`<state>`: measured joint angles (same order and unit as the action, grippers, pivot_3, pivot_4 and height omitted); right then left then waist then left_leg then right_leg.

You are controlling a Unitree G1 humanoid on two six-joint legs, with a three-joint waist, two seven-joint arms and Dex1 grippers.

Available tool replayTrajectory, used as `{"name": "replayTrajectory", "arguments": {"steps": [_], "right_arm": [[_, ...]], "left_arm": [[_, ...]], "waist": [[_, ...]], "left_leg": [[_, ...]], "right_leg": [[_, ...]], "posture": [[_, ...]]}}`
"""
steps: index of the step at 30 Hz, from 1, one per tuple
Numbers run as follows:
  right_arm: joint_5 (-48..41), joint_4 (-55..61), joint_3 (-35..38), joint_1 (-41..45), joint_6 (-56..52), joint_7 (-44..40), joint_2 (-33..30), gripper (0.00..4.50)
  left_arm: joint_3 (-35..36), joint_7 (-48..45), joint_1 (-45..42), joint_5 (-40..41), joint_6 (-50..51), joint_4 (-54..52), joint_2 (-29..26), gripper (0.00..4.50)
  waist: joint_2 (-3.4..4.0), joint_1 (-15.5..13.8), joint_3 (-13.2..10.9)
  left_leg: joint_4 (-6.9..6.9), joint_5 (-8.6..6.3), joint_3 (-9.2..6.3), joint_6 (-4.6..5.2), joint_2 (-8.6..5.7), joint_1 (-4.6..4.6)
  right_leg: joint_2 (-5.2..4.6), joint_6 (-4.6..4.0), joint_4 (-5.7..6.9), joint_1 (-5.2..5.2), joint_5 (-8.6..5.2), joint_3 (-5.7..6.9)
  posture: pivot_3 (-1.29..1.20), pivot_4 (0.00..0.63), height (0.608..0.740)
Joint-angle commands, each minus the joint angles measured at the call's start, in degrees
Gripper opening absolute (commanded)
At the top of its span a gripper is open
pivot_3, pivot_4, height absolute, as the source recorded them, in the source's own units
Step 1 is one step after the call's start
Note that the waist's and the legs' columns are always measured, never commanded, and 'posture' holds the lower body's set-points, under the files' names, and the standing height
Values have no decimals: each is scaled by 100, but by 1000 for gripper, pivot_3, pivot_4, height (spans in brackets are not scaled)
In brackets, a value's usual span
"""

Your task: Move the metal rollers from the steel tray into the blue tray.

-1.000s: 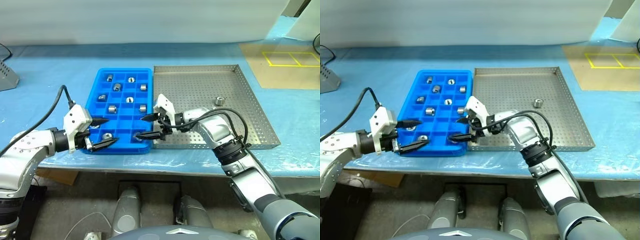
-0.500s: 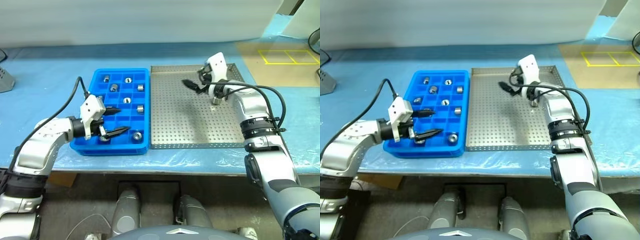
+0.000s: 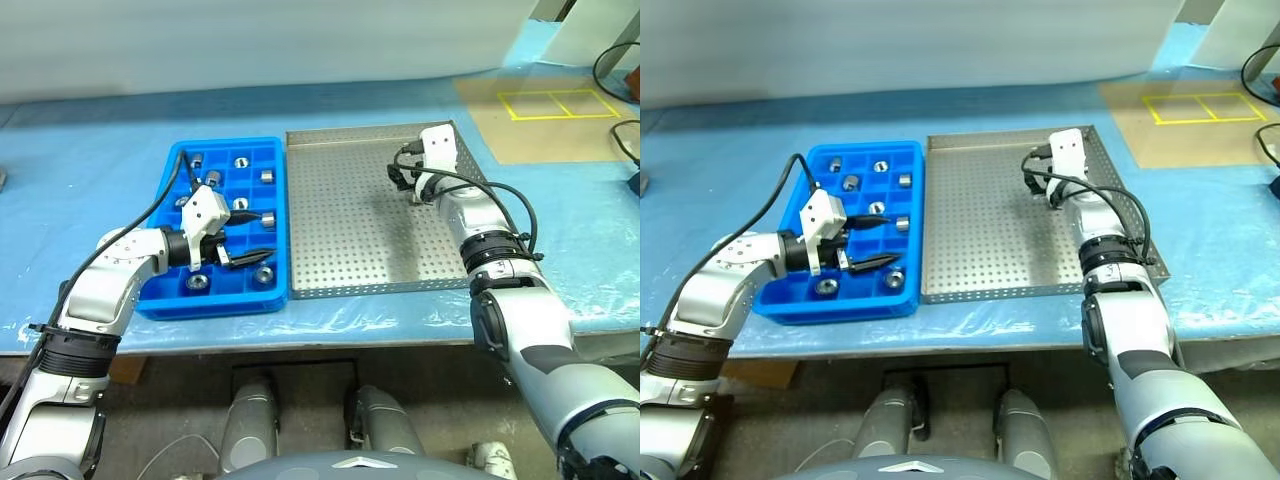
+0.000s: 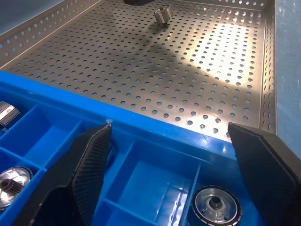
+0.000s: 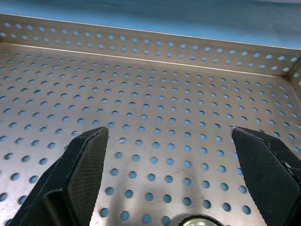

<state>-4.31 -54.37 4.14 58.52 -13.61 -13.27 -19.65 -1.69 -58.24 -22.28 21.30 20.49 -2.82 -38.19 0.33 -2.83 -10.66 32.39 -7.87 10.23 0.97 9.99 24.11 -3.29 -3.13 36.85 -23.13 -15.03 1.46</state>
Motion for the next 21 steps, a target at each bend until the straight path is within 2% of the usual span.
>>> {"name": "replayTrajectory", "arguments": {"steps": [1, 9, 19, 20, 21], "right_arm": [[74, 404, 68, -120, 119, 86, -115, 4322], [16, 943, 209, -722, -285, 245, -58, 4322], [-36, 882, 301, -891, -291, 300, -11, 4322], [-74, 950, 309, -932, -278, 225, 6, 3923], [-75, 1006, 293, -960, -285, 177, 17, 3753]], "left_arm": [[116, 23, 65, 22, -38, -184, -35, 4247], [65, 45, 73, 22, -31, -190, 11, 4247], [15, 24, -61, -75, -98, -36, 70, 4247], [20, 20, -57, -75, -97, -41, 68, 4247], [24, 15, -59, -78, -96, -40, 69, 4247]], "waist": [[0, -3, 0], [0, -7, 0], [0, 15, 0], [0, 15, 0], [0, 15, 0]], "left_leg": [[2, 0, 0, 0, 1, 0], [8, -2, 0, 3, 2, -2], [8, -2, 0, 4, 2, -3], [8, -2, 0, 4, 2, -3], [8, -2, 0, 4, 2, -3]], "right_leg": [[0, 0, 0, 0, 0, 0], [0, 1, 2, 5, 0, 0], [1, 0, 2, 5, 1, 0], [0, 0, 2, 5, 1, 0], [0, 0, 2, 5, 1, 0]], "posture": [[-46, 150, 740], [-60, 150, 740], [-68, 150, 740], [-68, 150, 740], [-68, 150, 740]]}}
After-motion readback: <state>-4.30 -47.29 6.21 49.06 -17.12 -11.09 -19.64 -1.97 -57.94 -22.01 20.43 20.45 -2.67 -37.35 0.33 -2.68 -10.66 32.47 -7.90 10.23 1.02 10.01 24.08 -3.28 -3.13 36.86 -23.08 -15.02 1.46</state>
